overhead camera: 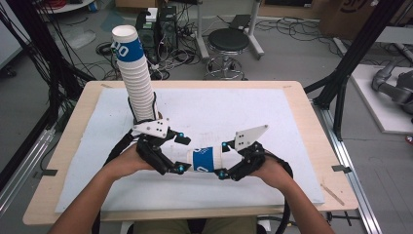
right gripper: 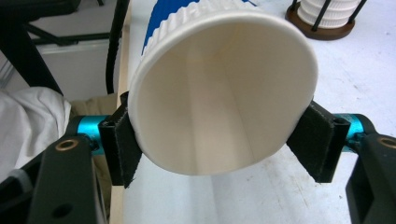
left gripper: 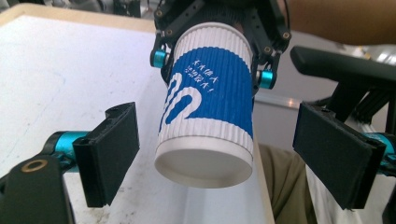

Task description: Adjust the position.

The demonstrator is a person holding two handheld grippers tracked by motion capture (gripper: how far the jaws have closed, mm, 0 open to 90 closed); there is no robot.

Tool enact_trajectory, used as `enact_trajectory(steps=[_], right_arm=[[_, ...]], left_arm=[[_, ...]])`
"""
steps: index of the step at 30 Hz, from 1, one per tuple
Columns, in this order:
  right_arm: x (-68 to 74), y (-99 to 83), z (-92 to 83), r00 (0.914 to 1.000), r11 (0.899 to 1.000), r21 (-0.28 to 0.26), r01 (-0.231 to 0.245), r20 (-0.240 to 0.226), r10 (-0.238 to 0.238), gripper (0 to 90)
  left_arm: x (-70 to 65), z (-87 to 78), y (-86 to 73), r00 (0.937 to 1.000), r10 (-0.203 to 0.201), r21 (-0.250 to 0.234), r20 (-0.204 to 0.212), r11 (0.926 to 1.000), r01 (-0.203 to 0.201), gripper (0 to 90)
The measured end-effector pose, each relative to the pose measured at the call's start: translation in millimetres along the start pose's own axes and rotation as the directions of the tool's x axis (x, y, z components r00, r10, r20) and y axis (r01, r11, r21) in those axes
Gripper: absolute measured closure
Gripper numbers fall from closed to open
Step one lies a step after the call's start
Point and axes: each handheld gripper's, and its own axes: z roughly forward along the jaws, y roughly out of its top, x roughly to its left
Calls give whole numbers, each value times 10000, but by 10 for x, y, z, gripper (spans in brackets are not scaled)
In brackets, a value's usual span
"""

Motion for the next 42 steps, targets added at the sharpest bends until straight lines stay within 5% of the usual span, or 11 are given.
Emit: enact_trajectory(steps=[12, 23, 32, 42], right_arm=[[12, 169, 48, 9985, 9919, 1143, 555, -59, -552, 271], [17, 288, 105, 9949, 9753, 1963, 1011, -164, -998, 271], [61, 391, 153, 9909, 9491, 2853, 1336, -198, -1335, 270], [88, 437, 234, 9872, 9274, 3394, 1576, -318, -1561, 269]], left_arm=[[-4, 133, 106, 9992, 389, 1003, 92, 9942, -396, 159], [10, 283, 142, 9982, 570, 2139, 182, 9750, -596, 178], [8, 397, 134, 9982, 589, 3136, 112, 9477, -594, 197], [-5, 491, 122, 9980, 582, 3537, 255, 9332, -634, 220]])
